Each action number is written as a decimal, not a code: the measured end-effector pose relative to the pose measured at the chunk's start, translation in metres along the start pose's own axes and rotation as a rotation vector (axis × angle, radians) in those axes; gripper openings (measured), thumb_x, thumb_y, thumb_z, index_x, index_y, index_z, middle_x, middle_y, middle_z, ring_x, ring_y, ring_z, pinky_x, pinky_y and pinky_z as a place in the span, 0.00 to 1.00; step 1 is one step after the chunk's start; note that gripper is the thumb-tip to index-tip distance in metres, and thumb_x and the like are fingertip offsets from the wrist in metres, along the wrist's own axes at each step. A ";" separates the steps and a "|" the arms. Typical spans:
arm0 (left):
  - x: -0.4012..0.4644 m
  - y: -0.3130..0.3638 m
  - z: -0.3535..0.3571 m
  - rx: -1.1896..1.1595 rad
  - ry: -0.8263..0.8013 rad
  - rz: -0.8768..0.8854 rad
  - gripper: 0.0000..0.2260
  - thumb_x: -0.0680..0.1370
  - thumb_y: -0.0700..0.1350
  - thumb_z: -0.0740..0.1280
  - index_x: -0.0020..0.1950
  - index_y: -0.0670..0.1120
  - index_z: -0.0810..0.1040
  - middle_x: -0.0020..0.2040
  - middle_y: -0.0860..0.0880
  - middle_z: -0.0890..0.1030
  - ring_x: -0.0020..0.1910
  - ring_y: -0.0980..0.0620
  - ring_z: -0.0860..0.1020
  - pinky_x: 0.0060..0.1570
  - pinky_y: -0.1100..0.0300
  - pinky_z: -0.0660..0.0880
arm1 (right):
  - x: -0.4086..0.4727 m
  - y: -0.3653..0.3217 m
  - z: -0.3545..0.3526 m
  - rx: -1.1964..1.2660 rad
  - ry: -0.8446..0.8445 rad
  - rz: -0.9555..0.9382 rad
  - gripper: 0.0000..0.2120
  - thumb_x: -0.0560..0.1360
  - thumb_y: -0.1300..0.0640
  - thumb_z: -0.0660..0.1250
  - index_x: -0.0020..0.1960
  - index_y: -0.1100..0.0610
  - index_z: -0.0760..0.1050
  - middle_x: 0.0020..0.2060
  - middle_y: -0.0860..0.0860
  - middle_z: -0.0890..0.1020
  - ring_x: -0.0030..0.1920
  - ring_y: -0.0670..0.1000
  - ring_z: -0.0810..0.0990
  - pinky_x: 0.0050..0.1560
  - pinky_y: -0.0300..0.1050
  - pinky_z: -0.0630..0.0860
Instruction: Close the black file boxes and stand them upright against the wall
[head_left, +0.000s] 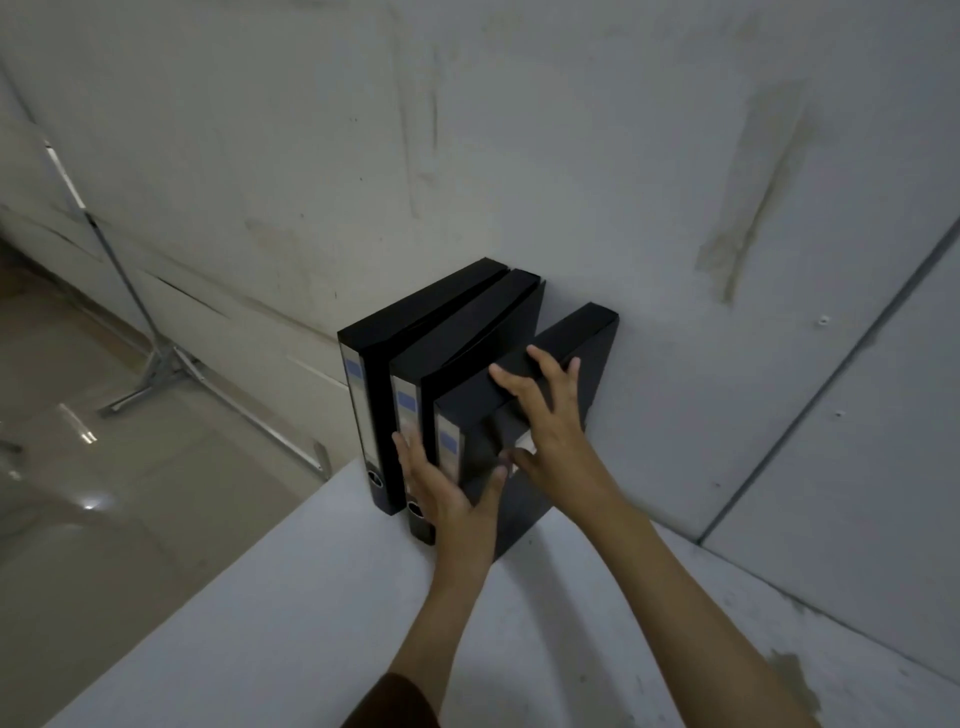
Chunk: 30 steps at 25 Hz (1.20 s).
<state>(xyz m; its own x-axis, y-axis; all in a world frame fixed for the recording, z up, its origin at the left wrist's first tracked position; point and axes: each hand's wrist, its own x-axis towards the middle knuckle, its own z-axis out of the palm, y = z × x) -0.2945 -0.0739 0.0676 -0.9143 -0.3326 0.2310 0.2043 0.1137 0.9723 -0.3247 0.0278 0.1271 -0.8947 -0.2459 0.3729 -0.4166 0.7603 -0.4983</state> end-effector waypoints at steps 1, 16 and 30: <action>0.005 -0.001 0.003 0.003 -0.017 -0.001 0.49 0.67 0.45 0.74 0.65 0.72 0.39 0.78 0.48 0.42 0.77 0.50 0.44 0.72 0.52 0.51 | 0.003 0.002 -0.001 0.015 0.007 -0.003 0.41 0.68 0.69 0.69 0.70 0.42 0.53 0.75 0.54 0.49 0.75 0.61 0.39 0.59 0.38 0.50; 0.006 -0.007 0.011 0.073 0.000 0.005 0.46 0.71 0.37 0.70 0.65 0.70 0.40 0.77 0.48 0.37 0.76 0.49 0.41 0.72 0.51 0.49 | 0.017 0.005 -0.005 0.003 -0.108 0.021 0.40 0.68 0.67 0.71 0.72 0.46 0.56 0.75 0.54 0.46 0.73 0.64 0.32 0.67 0.53 0.44; 0.002 0.008 -0.011 0.114 -0.088 -0.170 0.42 0.73 0.33 0.66 0.74 0.55 0.40 0.77 0.49 0.37 0.76 0.49 0.40 0.73 0.49 0.46 | 0.002 0.001 0.005 0.112 -0.038 0.058 0.55 0.66 0.66 0.74 0.71 0.35 0.37 0.71 0.42 0.28 0.75 0.60 0.47 0.62 0.68 0.69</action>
<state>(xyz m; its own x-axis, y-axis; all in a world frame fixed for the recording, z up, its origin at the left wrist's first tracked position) -0.2907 -0.0837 0.0758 -0.9602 -0.2736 0.0556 0.0086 0.1703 0.9854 -0.3274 0.0245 0.1232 -0.9222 -0.2278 0.3125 -0.3778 0.7026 -0.6030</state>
